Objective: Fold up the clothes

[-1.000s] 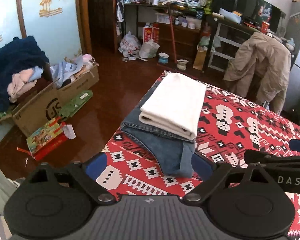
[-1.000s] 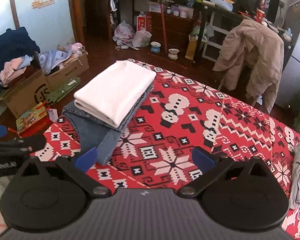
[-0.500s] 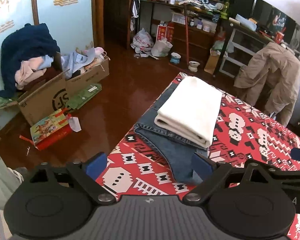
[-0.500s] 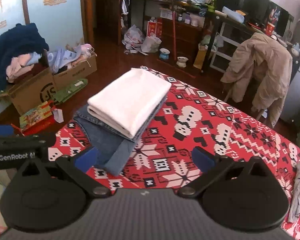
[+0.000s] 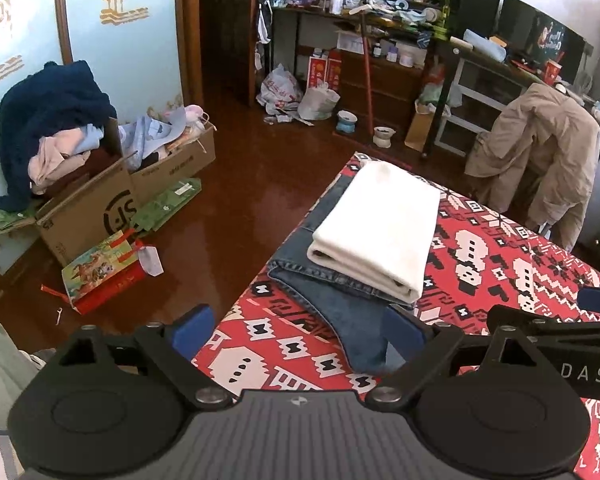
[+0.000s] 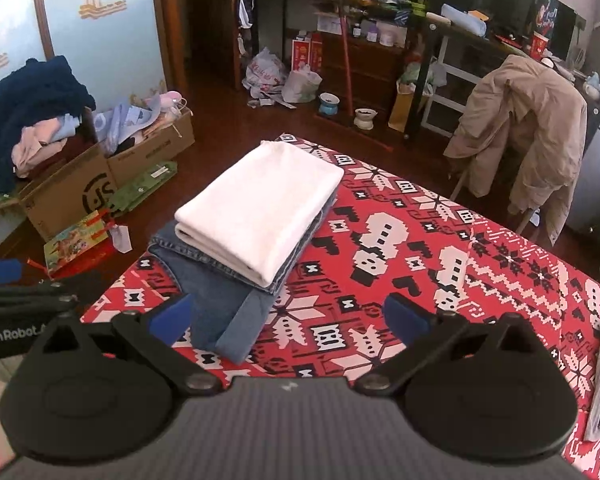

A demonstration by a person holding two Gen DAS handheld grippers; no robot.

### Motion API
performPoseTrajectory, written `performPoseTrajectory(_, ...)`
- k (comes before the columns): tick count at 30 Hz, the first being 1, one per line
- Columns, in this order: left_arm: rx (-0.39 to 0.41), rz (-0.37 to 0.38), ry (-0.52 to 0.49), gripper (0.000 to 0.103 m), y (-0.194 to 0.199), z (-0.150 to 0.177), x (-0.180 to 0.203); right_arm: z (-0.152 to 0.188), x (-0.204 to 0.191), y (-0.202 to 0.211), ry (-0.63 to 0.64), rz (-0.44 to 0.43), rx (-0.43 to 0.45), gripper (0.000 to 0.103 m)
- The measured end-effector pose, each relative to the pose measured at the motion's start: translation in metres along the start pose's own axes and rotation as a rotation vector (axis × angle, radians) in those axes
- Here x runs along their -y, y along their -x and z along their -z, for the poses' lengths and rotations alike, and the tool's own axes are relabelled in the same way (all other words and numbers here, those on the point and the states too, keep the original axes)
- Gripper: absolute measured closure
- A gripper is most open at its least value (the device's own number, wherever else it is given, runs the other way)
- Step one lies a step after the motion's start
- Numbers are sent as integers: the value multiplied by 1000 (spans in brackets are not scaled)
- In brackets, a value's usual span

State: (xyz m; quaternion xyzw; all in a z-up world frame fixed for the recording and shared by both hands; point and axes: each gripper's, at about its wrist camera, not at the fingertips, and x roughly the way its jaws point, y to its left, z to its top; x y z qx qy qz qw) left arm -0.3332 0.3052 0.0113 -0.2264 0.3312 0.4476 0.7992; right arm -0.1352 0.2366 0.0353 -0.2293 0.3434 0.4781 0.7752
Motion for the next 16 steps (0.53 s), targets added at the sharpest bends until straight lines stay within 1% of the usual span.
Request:
performPoseTrajectory(6,0,-9,-16,11,-1,-1,3,1,3,-3,-8,1,-11,1)
performPoseTrajectory(16,-10,0,-21,12,-4,0,5,4,7,-8,-23,-2,-29,1)
